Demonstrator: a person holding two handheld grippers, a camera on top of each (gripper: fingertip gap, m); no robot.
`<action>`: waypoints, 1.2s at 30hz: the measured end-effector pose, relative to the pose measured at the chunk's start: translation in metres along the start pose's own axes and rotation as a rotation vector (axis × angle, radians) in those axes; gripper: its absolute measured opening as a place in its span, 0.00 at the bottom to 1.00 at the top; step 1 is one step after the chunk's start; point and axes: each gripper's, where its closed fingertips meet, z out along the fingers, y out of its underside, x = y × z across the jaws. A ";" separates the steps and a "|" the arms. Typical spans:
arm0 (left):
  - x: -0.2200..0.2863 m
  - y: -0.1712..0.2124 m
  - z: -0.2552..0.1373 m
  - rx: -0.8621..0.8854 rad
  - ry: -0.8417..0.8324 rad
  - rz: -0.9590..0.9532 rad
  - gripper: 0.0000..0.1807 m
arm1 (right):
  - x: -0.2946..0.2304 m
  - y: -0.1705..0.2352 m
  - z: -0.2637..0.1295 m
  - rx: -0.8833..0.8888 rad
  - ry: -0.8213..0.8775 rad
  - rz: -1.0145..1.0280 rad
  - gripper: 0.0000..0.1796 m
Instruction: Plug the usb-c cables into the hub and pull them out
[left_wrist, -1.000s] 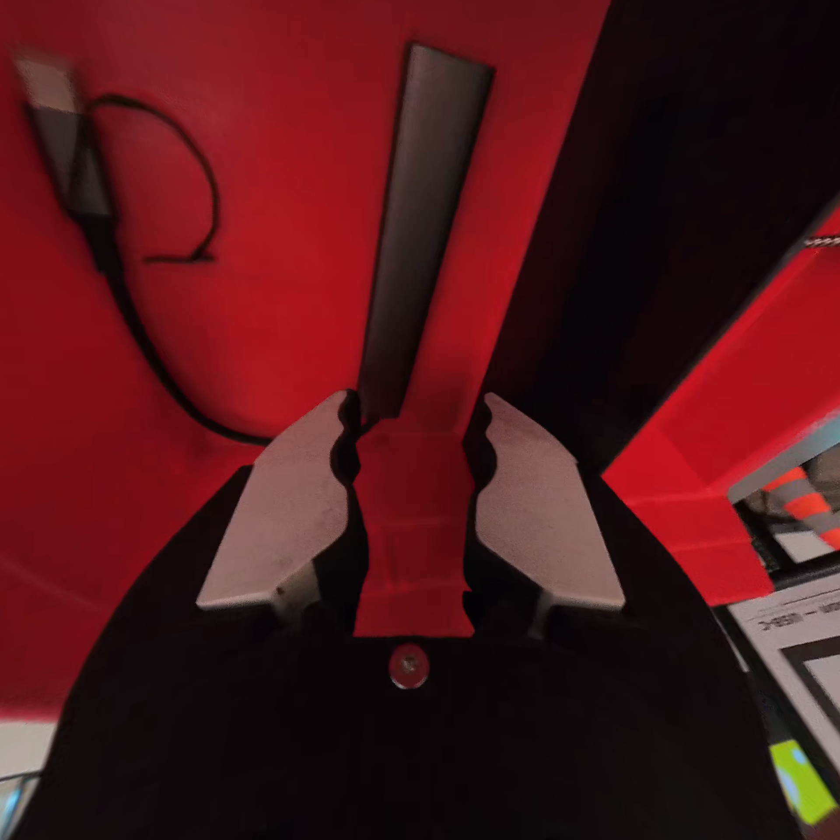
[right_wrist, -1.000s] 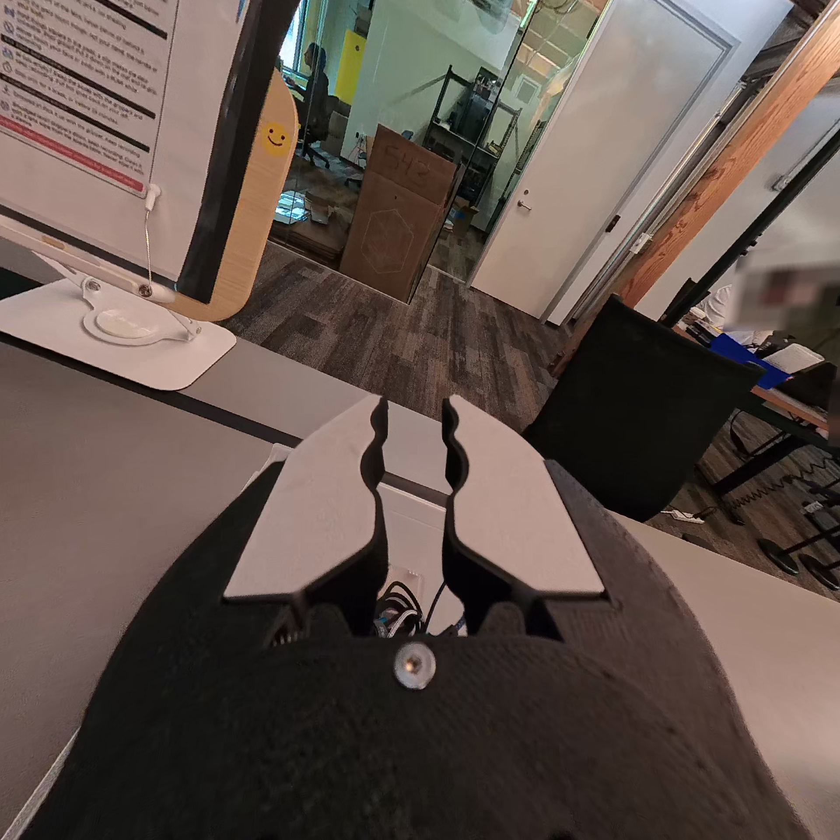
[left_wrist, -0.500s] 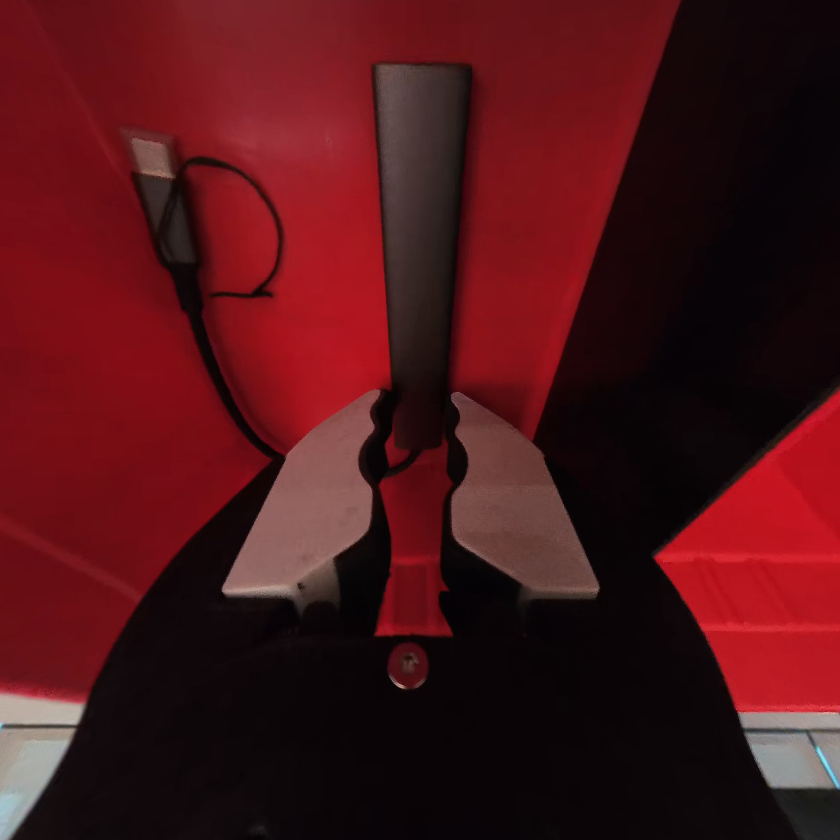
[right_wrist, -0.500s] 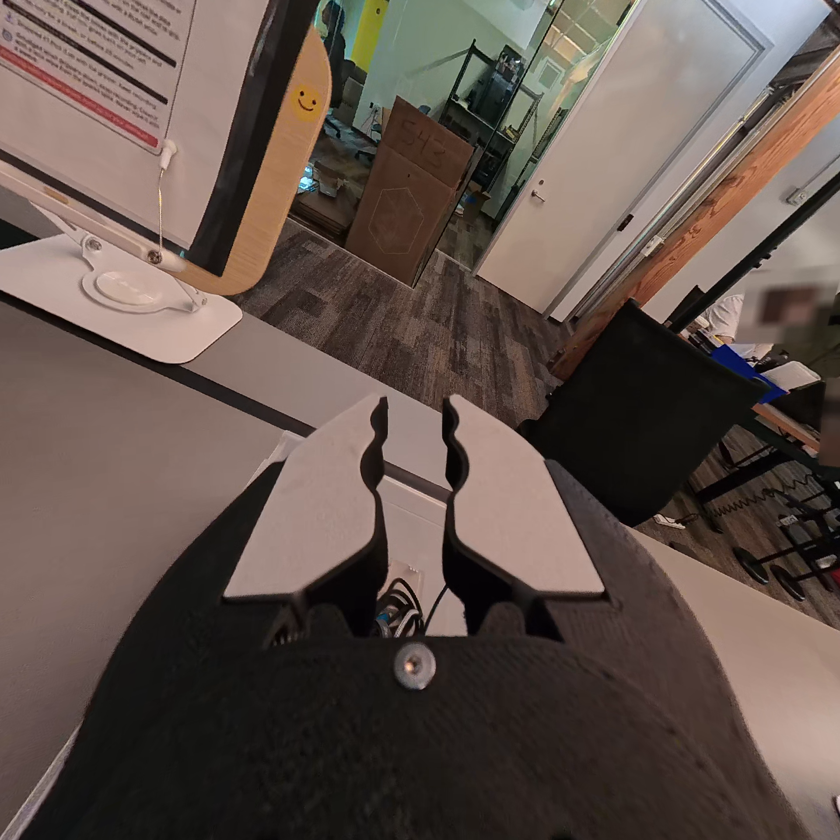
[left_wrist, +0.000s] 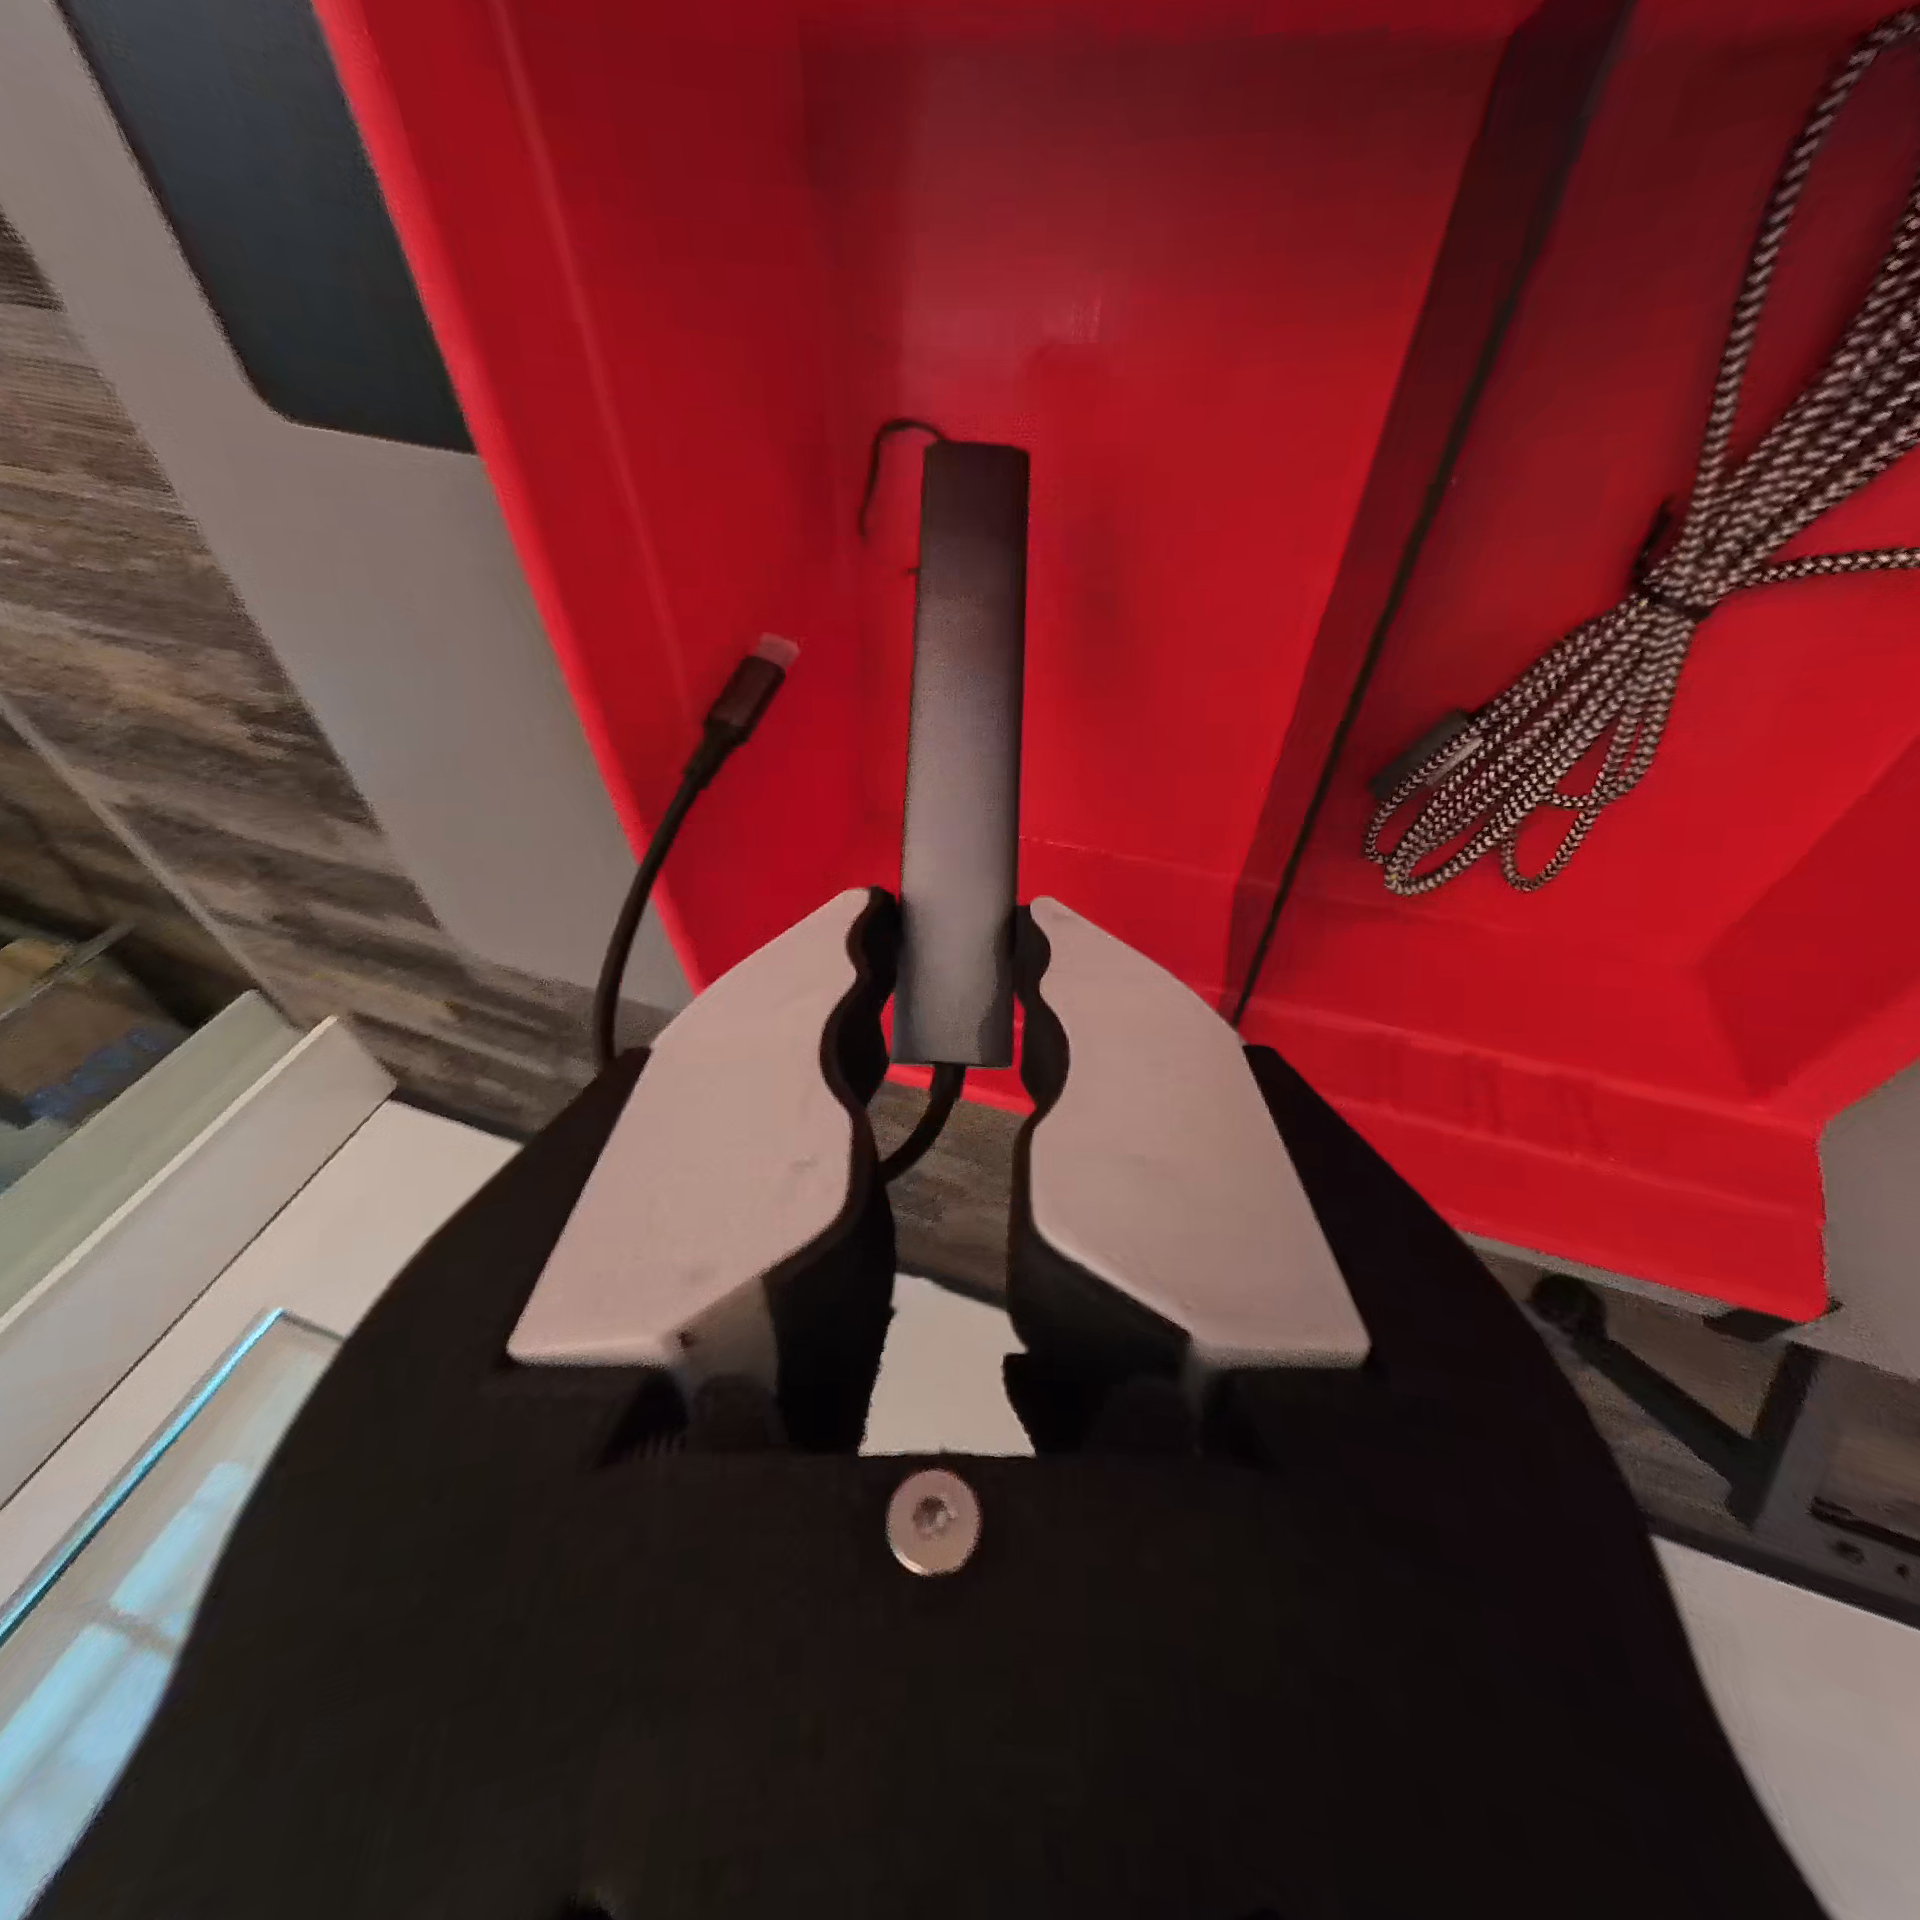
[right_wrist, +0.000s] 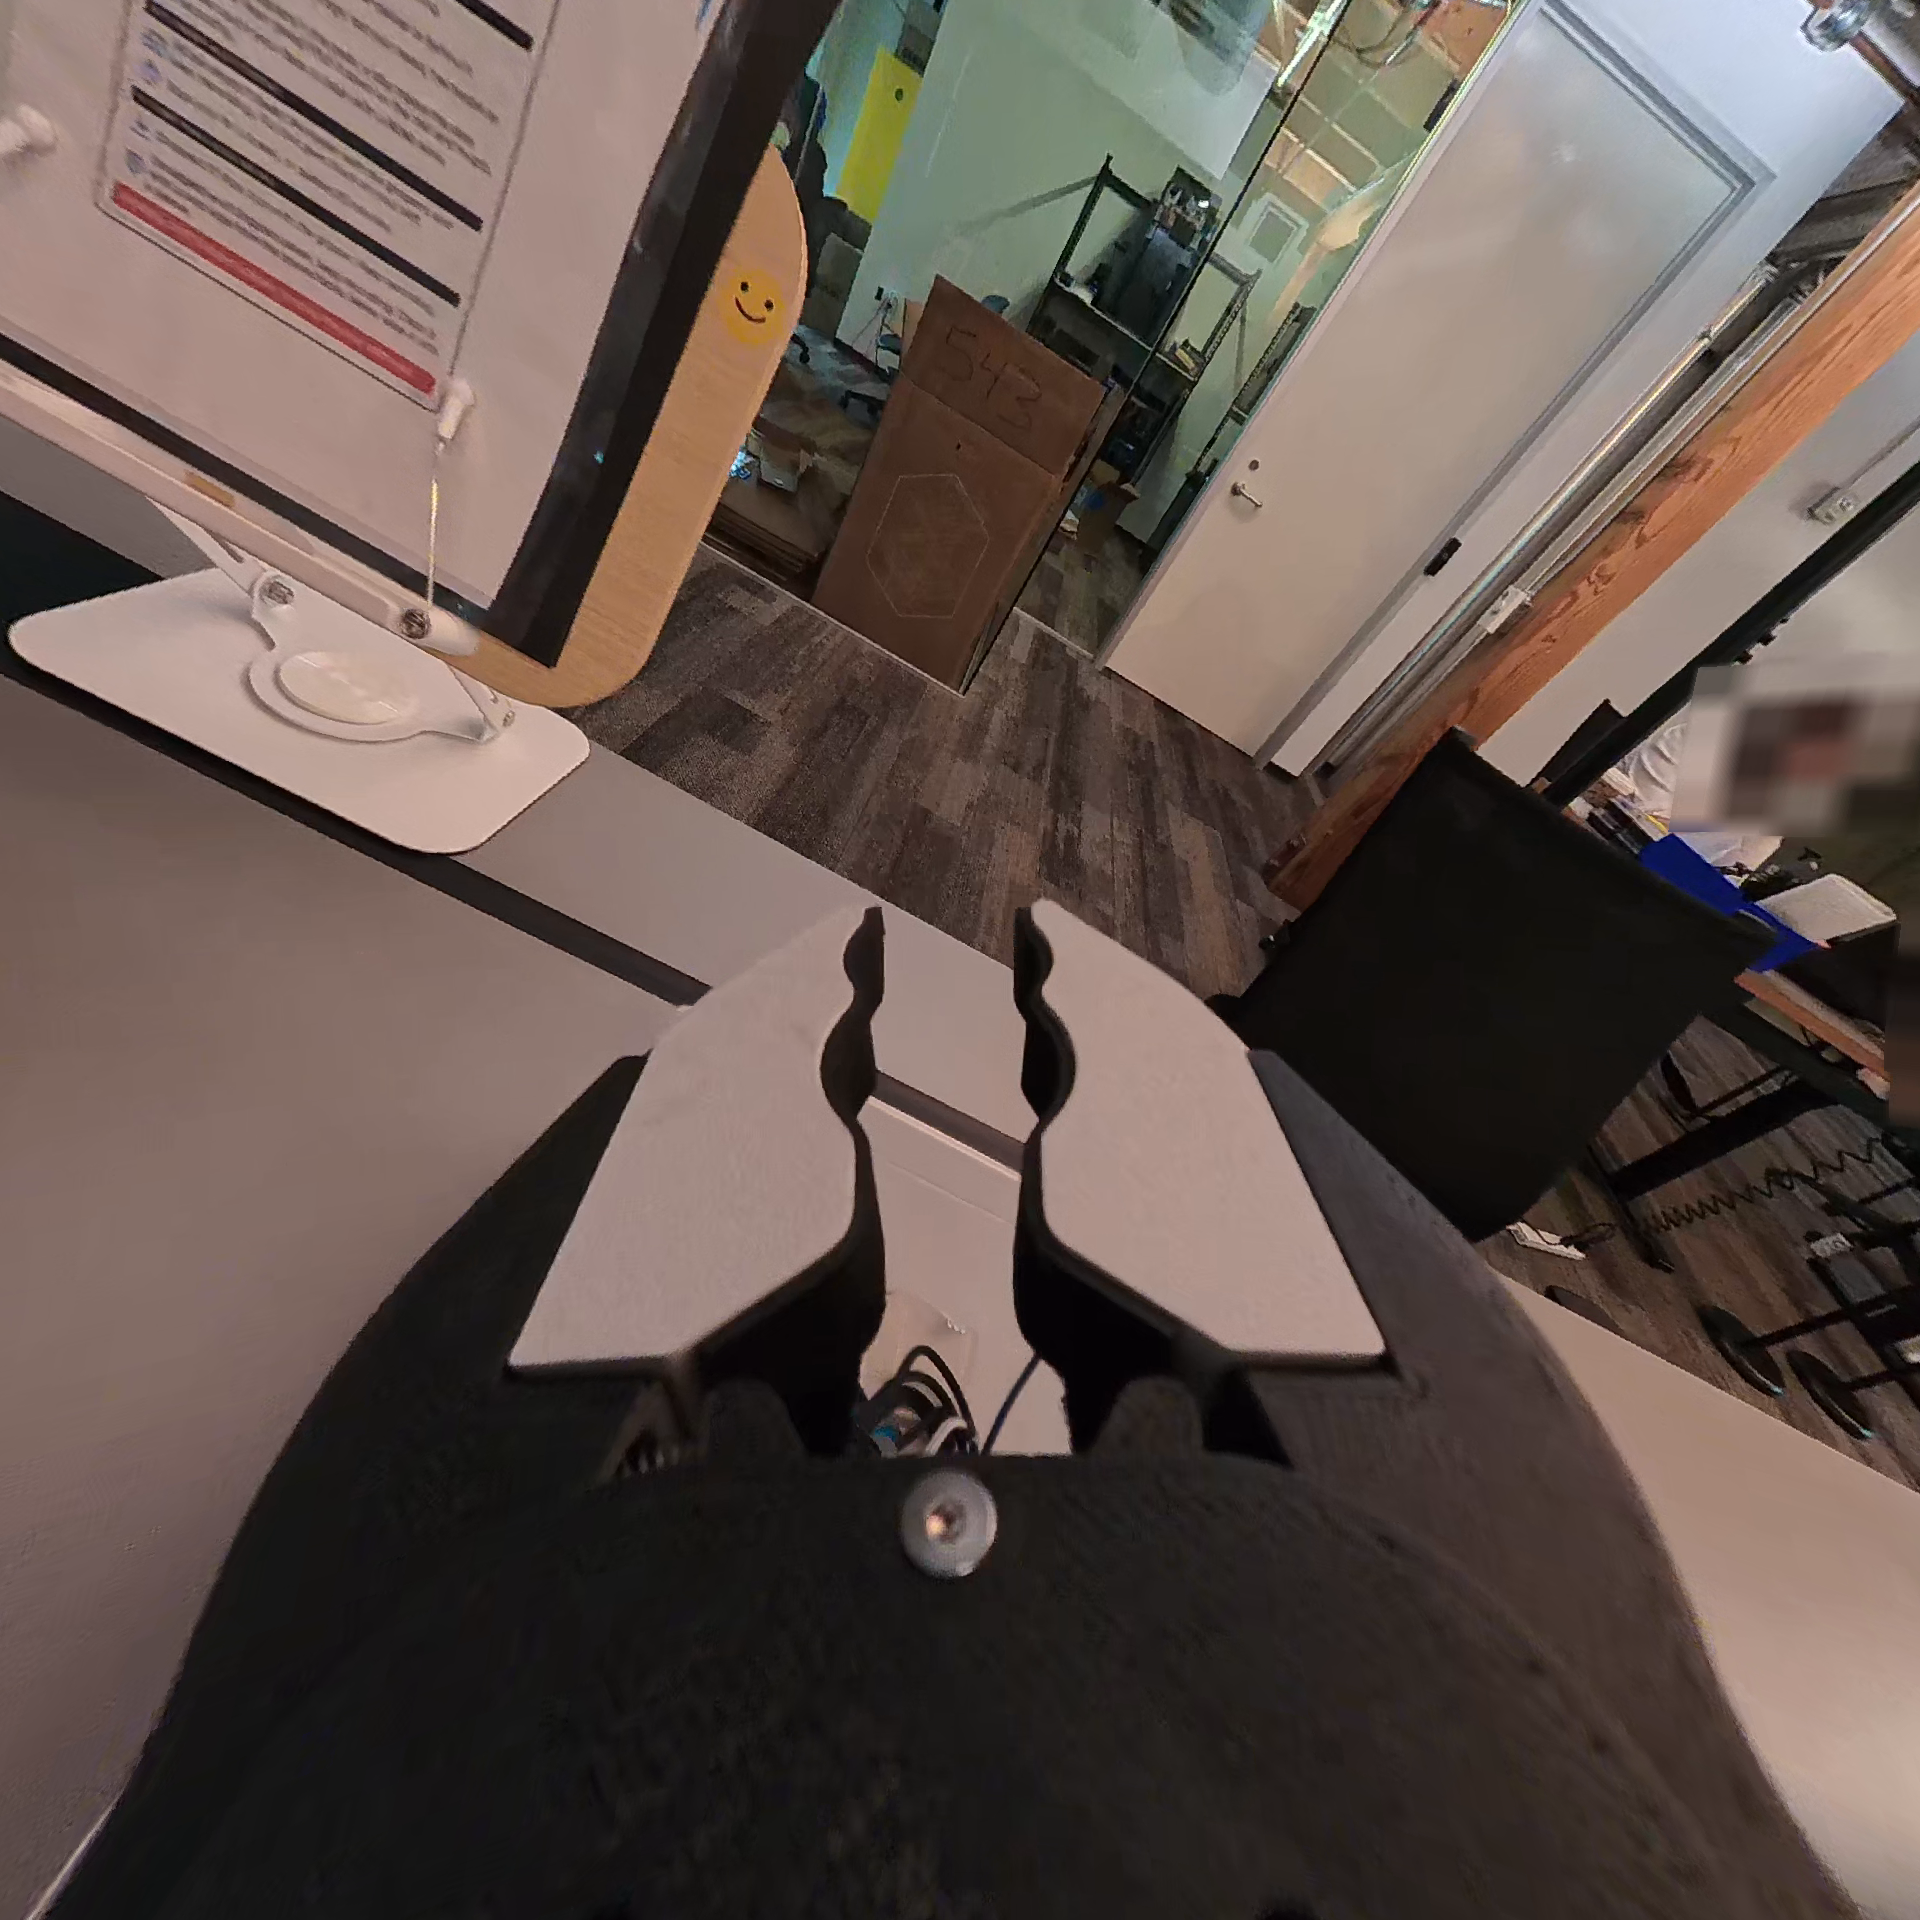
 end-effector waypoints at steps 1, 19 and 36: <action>-0.001 -0.002 -0.009 -0.009 -0.015 0.003 0.12 | -0.001 -0.002 -0.001 0.009 -0.004 0.002 0.13; 0.044 -0.174 -0.146 0.329 0.157 -0.211 0.12 | -0.034 -0.039 -0.024 0.164 -0.199 0.071 0.14; 0.146 -0.290 -0.004 0.244 0.402 -0.225 0.12 | -0.028 -0.047 -0.048 0.289 -0.343 0.250 0.14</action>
